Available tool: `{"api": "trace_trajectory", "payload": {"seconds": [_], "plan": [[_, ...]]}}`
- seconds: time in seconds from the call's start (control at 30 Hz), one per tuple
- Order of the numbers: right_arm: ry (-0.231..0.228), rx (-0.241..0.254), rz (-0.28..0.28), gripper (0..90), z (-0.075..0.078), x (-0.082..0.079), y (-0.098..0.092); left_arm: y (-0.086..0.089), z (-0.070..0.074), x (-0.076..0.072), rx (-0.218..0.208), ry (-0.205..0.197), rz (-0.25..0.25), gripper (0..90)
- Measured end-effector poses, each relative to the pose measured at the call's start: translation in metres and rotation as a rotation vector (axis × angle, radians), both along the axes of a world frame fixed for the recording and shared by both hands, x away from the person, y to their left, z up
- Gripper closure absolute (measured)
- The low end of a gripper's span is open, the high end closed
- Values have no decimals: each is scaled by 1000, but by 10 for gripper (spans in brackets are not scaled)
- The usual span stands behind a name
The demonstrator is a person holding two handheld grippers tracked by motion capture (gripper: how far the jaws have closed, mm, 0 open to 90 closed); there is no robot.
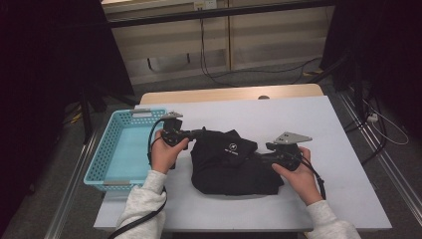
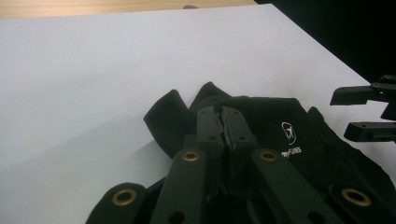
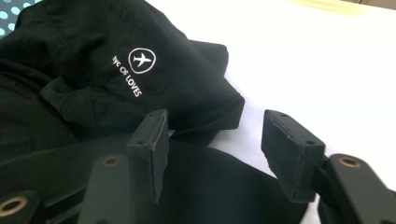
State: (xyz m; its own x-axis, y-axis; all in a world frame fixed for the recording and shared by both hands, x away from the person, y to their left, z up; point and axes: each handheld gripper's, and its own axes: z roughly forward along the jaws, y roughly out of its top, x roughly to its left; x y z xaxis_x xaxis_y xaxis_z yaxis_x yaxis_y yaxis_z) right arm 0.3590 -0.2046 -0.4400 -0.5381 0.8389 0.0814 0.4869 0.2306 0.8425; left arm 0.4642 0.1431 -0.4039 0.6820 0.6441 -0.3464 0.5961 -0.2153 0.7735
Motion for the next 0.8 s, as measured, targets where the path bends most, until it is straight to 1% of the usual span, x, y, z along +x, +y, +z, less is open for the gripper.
{"api": "trace_trajectory", "payload": {"seconds": [0.03,0.1,0.17,0.2,0.27,0.37,0.43,0.5,0.57,0.6,0.63,0.67,0.7,0.73,0.8], "plan": [[2,-6,5,401,0,2,2,1,-1,0,-5,6,8,874],[9,-12,1,396,0,6,4,4,-1,1,1,10,6,874],[18,0,-19,395,1,12,4,6,-1,1,-5,11,21,874],[23,3,-27,396,1,15,4,7,0,2,-6,3,24,874],[27,4,-39,409,0,20,4,9,1,2,-9,1,28,874],[62,7,-42,426,-4,27,8,11,2,2,-13,2,31,874],[72,19,-38,464,-6,32,13,11,2,2,-12,5,27,874],[87,-15,-32,466,-9,39,19,11,2,2,-10,0,29,874],[119,-50,-18,524,-14,44,25,12,2,1,-15,-1,35,874],[142,-46,-13,564,-18,45,27,13,3,0,-13,0,34,874],[153,-50,-1,663,-21,46,27,14,3,0,-11,-1,29,874],[156,-70,13,776,-22,46,28,14,2,0,-15,-2,35,874],[144,-75,27,804,-22,47,28,14,3,0,-16,0,33,874],[139,-73,35,876,-22,47,28,15,3,-1,-13,2,30,874],[141,-71,52,898,-21,49,29,15,3,-1,-9,-2,28,875]]}}
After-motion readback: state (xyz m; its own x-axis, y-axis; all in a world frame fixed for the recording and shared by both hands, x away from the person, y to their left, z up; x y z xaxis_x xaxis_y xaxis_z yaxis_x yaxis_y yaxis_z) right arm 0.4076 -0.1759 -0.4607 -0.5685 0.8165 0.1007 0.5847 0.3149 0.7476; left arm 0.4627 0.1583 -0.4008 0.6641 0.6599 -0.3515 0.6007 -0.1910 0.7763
